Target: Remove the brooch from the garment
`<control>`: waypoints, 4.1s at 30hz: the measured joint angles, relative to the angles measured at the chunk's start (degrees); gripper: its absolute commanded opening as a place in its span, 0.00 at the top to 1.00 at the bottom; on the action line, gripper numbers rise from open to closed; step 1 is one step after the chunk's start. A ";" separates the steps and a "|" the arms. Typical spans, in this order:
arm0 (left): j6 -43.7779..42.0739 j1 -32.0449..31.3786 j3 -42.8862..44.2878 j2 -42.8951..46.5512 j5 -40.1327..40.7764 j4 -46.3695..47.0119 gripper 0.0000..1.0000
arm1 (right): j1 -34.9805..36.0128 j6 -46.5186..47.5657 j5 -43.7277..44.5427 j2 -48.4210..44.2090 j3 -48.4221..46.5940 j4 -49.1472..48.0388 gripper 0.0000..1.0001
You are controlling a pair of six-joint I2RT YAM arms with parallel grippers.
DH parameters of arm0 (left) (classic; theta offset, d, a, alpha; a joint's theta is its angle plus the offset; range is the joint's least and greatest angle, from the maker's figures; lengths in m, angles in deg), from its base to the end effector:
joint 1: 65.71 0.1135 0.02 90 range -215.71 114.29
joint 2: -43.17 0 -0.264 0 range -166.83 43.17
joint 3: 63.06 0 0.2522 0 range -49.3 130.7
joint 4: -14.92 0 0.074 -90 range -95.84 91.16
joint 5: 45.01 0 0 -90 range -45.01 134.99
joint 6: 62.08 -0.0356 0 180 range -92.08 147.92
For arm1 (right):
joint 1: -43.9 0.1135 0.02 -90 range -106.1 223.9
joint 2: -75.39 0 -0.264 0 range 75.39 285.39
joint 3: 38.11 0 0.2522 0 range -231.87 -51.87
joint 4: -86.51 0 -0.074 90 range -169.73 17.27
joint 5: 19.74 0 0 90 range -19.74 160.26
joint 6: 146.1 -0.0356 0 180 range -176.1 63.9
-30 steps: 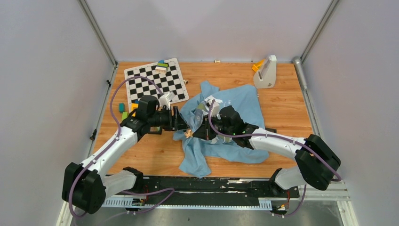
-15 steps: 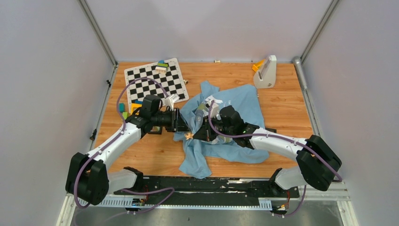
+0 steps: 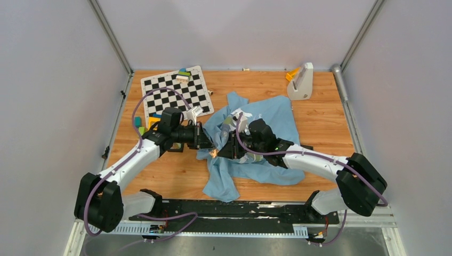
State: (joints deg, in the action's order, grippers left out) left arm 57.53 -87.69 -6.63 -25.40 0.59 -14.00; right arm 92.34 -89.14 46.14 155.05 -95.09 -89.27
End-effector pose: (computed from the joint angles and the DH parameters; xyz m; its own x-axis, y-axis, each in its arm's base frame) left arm 0.2179 -0.1148 0.2409 -0.9034 -0.0161 -0.4285 0.3569 0.5258 -0.7721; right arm 0.1883 0.2343 0.2278 -0.7558 -0.1023 -0.6468 -0.6115 0.4636 0.6412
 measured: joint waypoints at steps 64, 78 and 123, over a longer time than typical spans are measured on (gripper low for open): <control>28.59 0.00 -14.91 18.60 11.43 24.09 1.00 | 7.76 -28.37 27.69 -3.61 6.69 -14.78 0.49; 28.39 0.00 -14.88 18.97 12.09 23.43 1.00 | 7.80 -27.93 28.59 -5.07 6.69 -13.16 0.53; 7.58 -0.02 5.81 6.99 37.53 -19.47 1.00 | 7.80 -2.25 27.58 1.22 0.52 -9.62 1.00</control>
State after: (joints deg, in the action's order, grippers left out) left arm 65.11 -87.71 -0.81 -18.41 38.12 -33.47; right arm 100.15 -91.39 73.72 156.27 -94.56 -98.89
